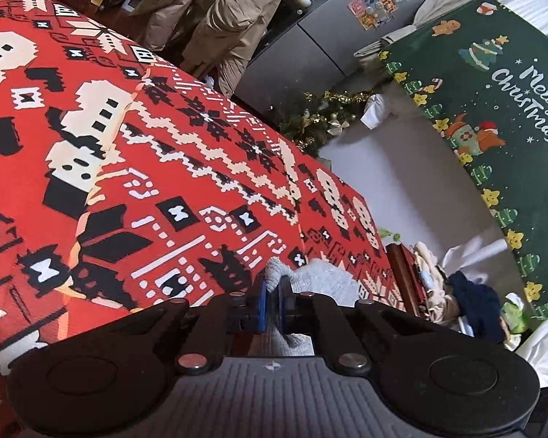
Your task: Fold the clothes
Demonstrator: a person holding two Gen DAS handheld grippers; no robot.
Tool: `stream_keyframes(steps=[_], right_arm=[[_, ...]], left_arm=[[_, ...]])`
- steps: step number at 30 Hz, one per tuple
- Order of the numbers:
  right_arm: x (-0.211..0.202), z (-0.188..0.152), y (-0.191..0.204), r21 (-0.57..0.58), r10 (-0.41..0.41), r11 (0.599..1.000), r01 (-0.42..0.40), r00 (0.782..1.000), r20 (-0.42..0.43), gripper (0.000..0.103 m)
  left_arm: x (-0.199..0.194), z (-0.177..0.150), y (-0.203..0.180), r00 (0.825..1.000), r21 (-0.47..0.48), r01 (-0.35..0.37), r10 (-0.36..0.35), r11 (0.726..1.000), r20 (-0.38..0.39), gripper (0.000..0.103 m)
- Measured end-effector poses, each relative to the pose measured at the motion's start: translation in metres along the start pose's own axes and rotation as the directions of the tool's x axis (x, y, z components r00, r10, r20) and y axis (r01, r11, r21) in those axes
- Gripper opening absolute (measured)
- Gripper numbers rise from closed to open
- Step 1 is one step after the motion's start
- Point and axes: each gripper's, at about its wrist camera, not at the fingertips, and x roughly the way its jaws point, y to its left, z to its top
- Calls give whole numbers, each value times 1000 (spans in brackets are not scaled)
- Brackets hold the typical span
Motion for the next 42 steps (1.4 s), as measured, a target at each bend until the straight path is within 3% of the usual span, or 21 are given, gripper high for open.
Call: stream_keyframes(steps=[3,7,11,16,20,25,28,33,36,39,42], right_arm=[[-3,0,1,-1,3,1000,-3,1000,5,26],[-8,2,4,-4,17,1000,-16,1000,21,26],[-12,3,8,-18,13,1000,-12,1000,27,28],[-19,6,19,-59,-1,998,4,999,43,49],[-25,6,29,-109,-24,994,28,999,41,81],[-27,2,33,-121,-37,992,40,999,21,94],[-28,1,34,-127,-74,989,75,997,16,100],[-33,1,32,-127,-133,983,135,991,24,102],[-34,2,35,-156,-193,968,196,981,34,102],[-36,1,43,-196,-285,936,292,956,65,102],[-47,-2,51,-242,-296,916,320,946,130,102]], left_arm=[[1,3,10,1000,-63,-7,6,998,-25,13],[-12,11,23,1000,-161,20,-16,987,27,26],[-21,14,26,999,-189,20,-12,982,42,33],[-25,8,14,999,-133,-41,41,990,0,40],[-38,-3,-8,995,-22,-101,101,995,-17,47],[-47,-13,-26,982,74,-179,182,981,-41,61],[-51,-18,-33,969,116,-238,243,964,-38,62],[-51,-23,-48,917,197,-388,398,900,-12,67],[-49,-26,-56,894,246,-436,449,865,6,70],[-47,-30,-64,868,292,-481,496,827,25,72],[-47,-32,-69,855,325,-502,517,801,46,73]])
